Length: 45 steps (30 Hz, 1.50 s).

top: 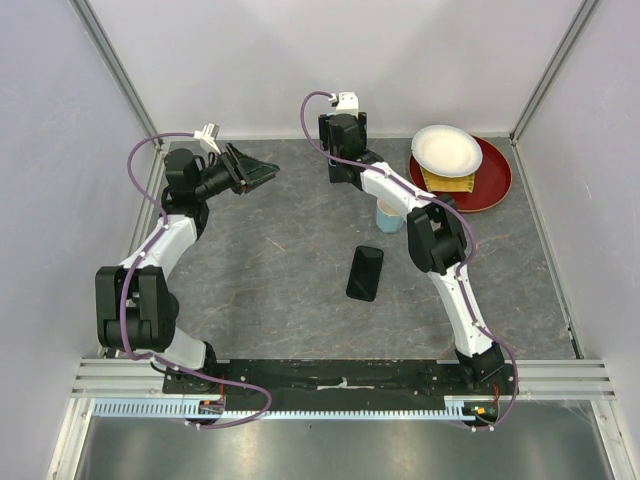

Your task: Place the phone on the phone stand

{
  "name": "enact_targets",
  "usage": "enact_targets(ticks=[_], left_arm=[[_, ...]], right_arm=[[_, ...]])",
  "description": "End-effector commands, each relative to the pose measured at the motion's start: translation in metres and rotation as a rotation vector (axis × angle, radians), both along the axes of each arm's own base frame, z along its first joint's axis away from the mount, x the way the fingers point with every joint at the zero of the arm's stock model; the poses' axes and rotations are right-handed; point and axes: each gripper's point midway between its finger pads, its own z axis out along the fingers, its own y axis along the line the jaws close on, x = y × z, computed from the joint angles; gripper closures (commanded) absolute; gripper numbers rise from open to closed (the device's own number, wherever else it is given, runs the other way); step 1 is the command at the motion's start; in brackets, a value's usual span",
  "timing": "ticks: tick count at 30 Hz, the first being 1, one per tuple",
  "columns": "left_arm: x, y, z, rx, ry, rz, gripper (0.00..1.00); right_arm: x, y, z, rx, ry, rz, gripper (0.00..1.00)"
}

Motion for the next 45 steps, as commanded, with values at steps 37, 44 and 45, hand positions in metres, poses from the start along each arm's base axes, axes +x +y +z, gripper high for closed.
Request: enact_targets(ticks=[37,44,45], left_arm=[[-0.003,0.002,0.009,-0.033,-0.028,-0.014,0.45],[0.007,0.019,0.004,-0.021,-0.021,0.029,0.45],[0.008,0.020,0.004,-0.019,-0.021,0.034,0.45]], right_arm=[[-0.259,0.046,-0.014,0.033,0.183,0.292,0.02],[-0.390,0.104,-0.006,0.294,0.186,0.723,0.02],[-0.402,0.099,-0.021,0.328,0.207,0.749,0.02]])
